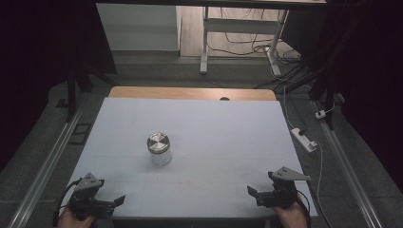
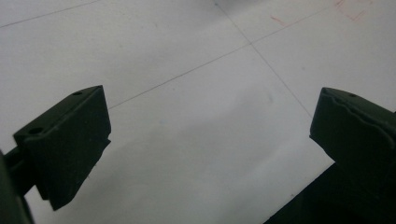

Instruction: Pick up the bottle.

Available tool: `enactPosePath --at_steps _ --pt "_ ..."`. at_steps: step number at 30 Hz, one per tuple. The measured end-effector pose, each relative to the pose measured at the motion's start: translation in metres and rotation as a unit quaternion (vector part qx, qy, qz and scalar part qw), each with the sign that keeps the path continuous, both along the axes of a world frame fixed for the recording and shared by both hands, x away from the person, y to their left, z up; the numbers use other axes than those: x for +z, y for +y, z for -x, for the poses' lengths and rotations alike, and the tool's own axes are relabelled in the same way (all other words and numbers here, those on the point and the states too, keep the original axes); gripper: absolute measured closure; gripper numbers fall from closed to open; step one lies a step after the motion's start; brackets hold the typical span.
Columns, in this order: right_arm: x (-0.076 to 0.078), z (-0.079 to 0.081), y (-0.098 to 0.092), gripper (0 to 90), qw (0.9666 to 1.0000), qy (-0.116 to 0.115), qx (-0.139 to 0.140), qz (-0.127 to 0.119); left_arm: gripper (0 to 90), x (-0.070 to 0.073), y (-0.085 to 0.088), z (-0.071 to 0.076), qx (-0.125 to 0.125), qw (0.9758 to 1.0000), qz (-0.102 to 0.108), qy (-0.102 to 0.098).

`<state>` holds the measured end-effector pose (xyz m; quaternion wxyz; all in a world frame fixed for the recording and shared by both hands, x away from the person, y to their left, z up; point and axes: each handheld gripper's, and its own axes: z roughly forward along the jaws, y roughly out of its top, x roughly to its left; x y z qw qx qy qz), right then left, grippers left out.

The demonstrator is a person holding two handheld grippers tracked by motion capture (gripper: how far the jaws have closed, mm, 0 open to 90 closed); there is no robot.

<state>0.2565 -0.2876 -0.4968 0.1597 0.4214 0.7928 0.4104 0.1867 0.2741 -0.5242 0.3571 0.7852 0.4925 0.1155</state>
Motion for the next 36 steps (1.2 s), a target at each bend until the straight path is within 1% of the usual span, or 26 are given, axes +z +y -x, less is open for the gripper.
enactPosePath --at_steps 1,3,10,17,21,29,33,34,36 --pt "-0.0001 -0.0008 -0.0005 0.0 1.0 0.0 0.0 -0.001 0.0 0.0002 0.001 0.0001 -0.001 1.0 0.005 -0.001" --pt "-0.0002 -0.0017 -0.001 0.0 1.0 -0.005 0.002 0.002 0.0 0.0002 0.0011 0.0001 -0.001 1.0 0.005 -0.003" --pt "-0.0014 -0.0038 -0.0001 0.0 0.9999 0.006 0.014 0.004 0.0 0.0001 -0.0018 -0.0001 -0.01 0.9999 -0.005 -0.002" --pt "-0.002 -0.0043 0.0022 0.0 0.9996 0.009 0.025 0.011 0.0 0.0 -0.0012 -0.0004 -0.012 0.9999 0.001 -0.002" --pt "-0.0022 -0.0045 0.0024 0.0 0.9996 0.012 0.025 0.011 0.0 -0.0001 -0.0021 -0.0007 -0.015 0.9999 -0.003 0.0" --pt "-0.0025 -0.0051 0.0027 0.0 0.9995 0.015 0.026 0.011 0.0 0.0 -0.0038 -0.0008 -0.022 0.9998 -0.002 0.004" --pt "-0.0024 -0.0052 0.0026 0.0 0.9994 0.016 0.026 0.012 0.0 0.0012 -0.0063 -0.0013 -0.027 0.9996 0.002 -0.003" --pt "-0.0024 -0.0054 0.0023 0.0 0.9995 0.016 0.026 0.011 0.0 0.0027 -0.008 -0.0014 -0.03 0.9995 -0.003 -0.007" --pt "-0.0024 -0.0055 0.0019 0.0 0.9995 0.016 0.024 0.009 0.0 0.0033 -0.0087 -0.0015 -0.029 0.9995 -0.004 -0.01"
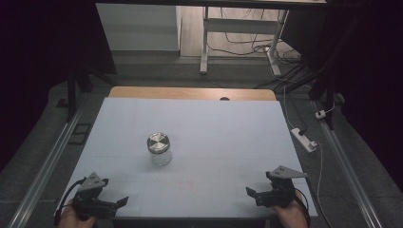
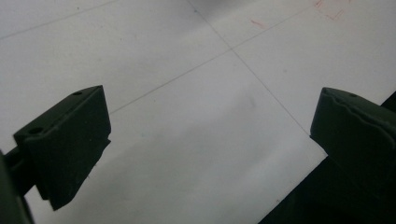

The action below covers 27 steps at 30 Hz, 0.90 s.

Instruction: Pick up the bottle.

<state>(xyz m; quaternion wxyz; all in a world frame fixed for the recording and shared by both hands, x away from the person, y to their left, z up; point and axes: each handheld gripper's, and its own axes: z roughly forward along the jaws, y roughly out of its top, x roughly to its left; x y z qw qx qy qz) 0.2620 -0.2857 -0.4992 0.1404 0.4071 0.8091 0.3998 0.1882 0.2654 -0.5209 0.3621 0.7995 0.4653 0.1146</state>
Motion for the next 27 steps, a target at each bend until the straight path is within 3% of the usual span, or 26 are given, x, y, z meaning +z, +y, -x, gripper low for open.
enactPosePath --at_steps 13,22,27 --pt "0.0 0.0 0.001 0.0 1.0 0.001 0.002 0.003 0.0 0.005 -0.002 -0.007 -0.02 0.9996 0.017 -0.014" --pt "0.0 0.0 0.001 0.0 1.0 0.001 0.003 0.005 0.0 0.004 -0.008 -0.017 -0.049 0.9982 0.02 -0.026" --pt "0.0 0.0 0.002 0.0 1.0 0.002 0.004 0.007 0.0 0.003 -0.015 -0.025 -0.064 0.9974 0.007 -0.032"
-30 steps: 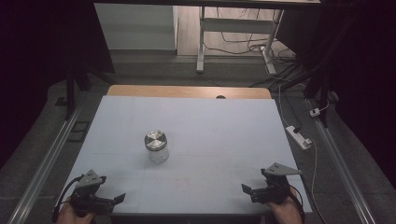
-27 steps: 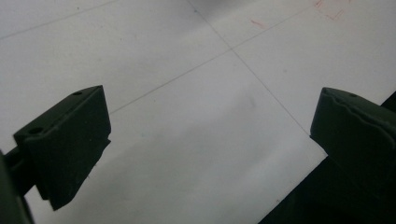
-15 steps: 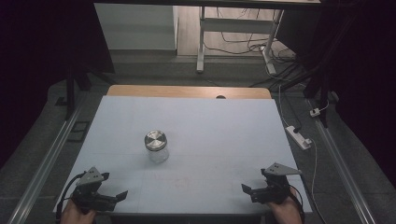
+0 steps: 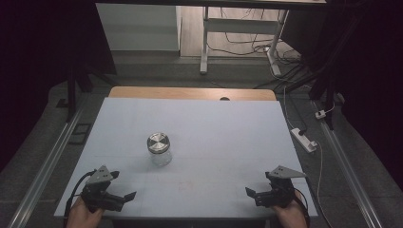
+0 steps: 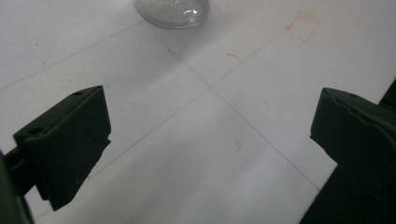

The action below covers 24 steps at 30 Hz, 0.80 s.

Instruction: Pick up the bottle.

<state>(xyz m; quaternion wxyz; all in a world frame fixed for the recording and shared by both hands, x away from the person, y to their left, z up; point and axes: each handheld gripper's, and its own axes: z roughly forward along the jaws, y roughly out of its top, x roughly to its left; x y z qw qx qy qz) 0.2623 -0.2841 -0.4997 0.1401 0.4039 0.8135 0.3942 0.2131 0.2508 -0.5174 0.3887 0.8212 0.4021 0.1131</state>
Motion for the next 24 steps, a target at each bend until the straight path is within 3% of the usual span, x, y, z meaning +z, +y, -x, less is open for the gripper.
enactPosePath --at_steps 14,24 --pt "0.0 0.0 0.0 0.0 1.0 0.0 0.0 0.001 0.0 -0.002 -0.01 -0.02 0.005 0.9999 0.01 -0.01" --pt "0.0 0.0 0.001 0.0 1.0 -0.001 0.002 0.005 0.0 -0.002 -0.019 -0.046 0.007 0.9998 0.016 -0.012"
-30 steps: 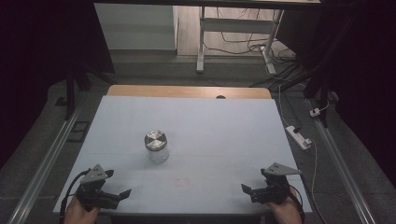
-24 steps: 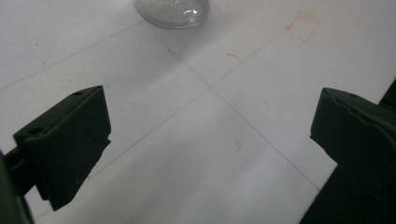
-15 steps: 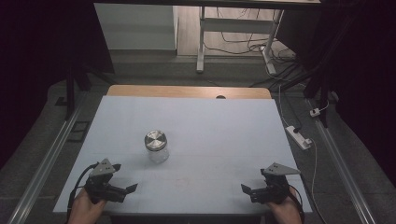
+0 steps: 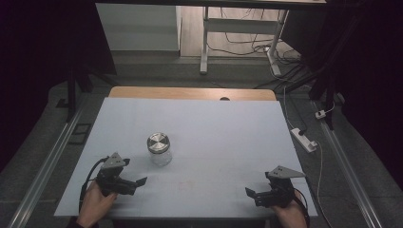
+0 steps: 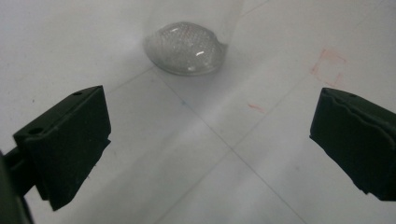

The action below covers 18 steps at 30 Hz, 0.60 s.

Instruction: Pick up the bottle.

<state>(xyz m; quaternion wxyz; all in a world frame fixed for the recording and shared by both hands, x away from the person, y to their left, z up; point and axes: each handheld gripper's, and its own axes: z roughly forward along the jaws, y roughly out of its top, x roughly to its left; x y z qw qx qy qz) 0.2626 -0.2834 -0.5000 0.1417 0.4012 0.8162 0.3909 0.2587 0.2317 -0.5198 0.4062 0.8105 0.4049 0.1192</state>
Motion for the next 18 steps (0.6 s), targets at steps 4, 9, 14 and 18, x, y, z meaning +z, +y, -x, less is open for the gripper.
enactPosePath --at_steps 4,9,14,18 --pt "0.0 0.0 0.0 0.0 1.0 0.0 0.001 0.0 0.0 0.002 -0.008 -0.013 -0.001 0.9999 -0.01 -0.002" --pt "0.0 0.0 0.0 0.0 1.0 0.001 0.001 0.0 0.0 0.003 -0.015 -0.023 -0.006 0.9999 -0.009 0.0" --pt "0.0 0.0 0.001 0.0 1.0 0.002 0.004 0.001 0.0 0.003 -0.025 -0.036 -0.01 0.9997 -0.02 -0.002" --pt "0.0 0.0 0.001 0.0 1.0 0.002 0.005 0.001 0.0 0.003 -0.033 -0.046 -0.017 0.9994 -0.028 -0.008"
